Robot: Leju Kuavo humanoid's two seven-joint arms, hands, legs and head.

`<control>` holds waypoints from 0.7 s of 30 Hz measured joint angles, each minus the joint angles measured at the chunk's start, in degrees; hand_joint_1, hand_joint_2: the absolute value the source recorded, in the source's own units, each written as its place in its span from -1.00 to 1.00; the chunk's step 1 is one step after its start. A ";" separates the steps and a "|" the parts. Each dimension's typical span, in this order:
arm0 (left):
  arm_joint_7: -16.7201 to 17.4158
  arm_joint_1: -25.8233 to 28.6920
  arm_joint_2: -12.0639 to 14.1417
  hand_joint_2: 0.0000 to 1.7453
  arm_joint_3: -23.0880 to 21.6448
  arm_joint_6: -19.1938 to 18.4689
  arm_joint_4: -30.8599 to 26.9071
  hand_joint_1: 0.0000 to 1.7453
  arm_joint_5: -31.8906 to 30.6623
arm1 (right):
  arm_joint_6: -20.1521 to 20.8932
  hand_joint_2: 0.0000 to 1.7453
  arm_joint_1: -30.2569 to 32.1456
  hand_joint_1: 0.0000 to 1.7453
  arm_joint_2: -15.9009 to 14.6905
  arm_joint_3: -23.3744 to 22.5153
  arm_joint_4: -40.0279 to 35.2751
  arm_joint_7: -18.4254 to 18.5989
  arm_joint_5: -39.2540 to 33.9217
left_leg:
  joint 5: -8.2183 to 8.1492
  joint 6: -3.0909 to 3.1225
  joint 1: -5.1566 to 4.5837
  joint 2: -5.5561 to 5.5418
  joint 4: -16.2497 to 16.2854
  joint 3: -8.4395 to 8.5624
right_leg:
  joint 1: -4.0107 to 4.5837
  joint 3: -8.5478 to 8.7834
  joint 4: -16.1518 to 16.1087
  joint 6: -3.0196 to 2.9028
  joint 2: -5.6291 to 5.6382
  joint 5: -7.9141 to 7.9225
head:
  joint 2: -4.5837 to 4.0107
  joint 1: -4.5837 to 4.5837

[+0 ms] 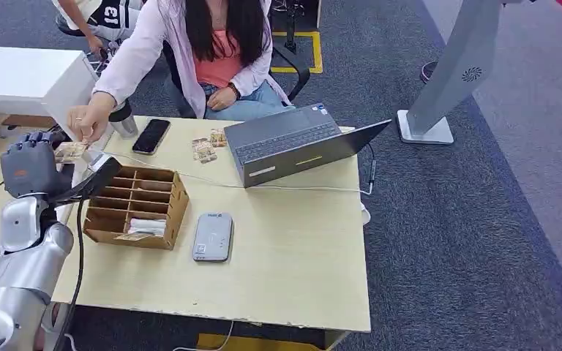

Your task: Pass the card to the sensor for recognition and then transmit it.

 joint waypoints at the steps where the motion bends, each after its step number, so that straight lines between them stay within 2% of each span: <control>1: 0.00 0.01 0.00 1.00 0.00 0.02 0.00 1.00 0.00 | 0.00 1.00 0.00 -1.00 0.00 0.11 0.00 -0.02 0.00 | 0.00 0.00 0.00 0.00 0.00 0.00 | 0.00 0.00 0.00 0.00 0.00 0.00 | 0.00 0.00; 21: -0.11 0.51 -0.02 1.00 0.00 -0.02 0.00 1.00 0.31 | 0.00 1.00 0.00 -1.00 0.00 0.35 0.00 -0.24 0.00 | 0.00 0.00 0.00 -0.01 0.00 -0.01 | 0.00 0.00 0.00 0.00 -0.01 0.00 | 0.00 0.00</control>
